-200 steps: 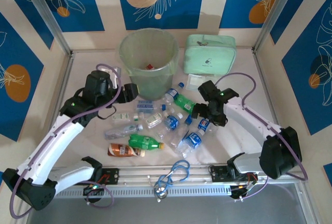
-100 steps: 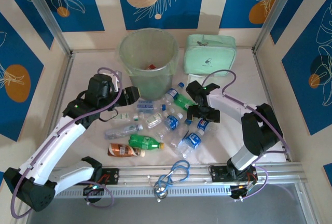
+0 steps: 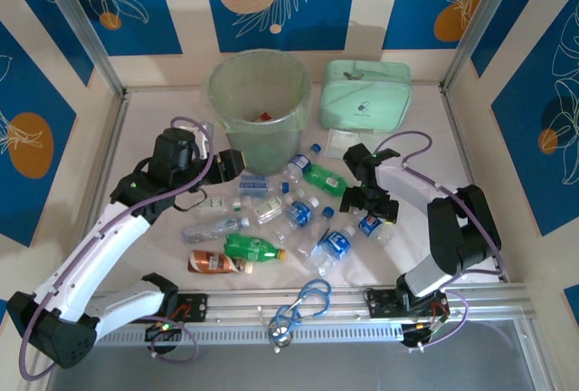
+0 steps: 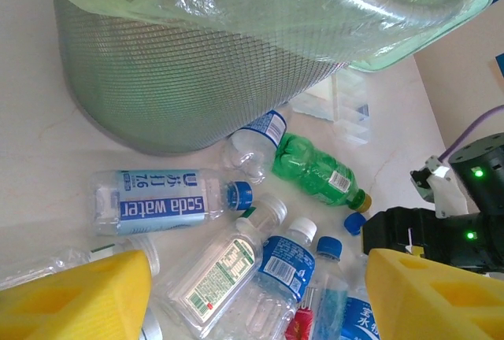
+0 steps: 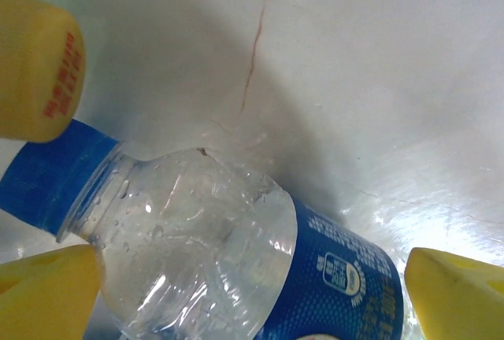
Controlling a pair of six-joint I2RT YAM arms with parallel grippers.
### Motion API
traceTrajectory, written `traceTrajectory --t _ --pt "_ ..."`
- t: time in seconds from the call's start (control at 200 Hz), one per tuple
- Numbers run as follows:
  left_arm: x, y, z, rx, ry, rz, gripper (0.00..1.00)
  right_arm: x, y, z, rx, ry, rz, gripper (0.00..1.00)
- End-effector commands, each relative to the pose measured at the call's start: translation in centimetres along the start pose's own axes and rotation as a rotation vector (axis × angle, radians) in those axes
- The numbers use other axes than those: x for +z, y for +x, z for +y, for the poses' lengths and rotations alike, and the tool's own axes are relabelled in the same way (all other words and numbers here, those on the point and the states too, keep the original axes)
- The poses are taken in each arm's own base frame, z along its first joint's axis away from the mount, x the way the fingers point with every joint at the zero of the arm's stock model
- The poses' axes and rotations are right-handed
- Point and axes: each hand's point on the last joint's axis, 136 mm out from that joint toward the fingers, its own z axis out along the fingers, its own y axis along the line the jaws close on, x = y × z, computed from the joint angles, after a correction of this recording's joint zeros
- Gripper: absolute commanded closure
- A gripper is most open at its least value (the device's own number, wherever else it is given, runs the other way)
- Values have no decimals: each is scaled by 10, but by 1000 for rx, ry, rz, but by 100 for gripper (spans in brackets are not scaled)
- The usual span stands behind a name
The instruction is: Put the plastic bottles in the bin
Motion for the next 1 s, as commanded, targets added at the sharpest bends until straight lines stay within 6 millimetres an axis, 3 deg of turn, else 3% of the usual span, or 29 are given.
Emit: traceTrajectory --t 0.0,0.365,0.655,0.995 --pt "0 -5 -5 -11 25 -6 28 -1 8 3 26 -58 34 1" --pt "2 -8 -10 -13 50 -8 28 20 17 -8 76 -32 92 0" --pt "0 -9 -12 -11 59 -13 27 30 16 -15 116 -33 103 13" --pt "-3 -10 -14 -10 67 -22 27 22 13 -18 142 -72 53 28"
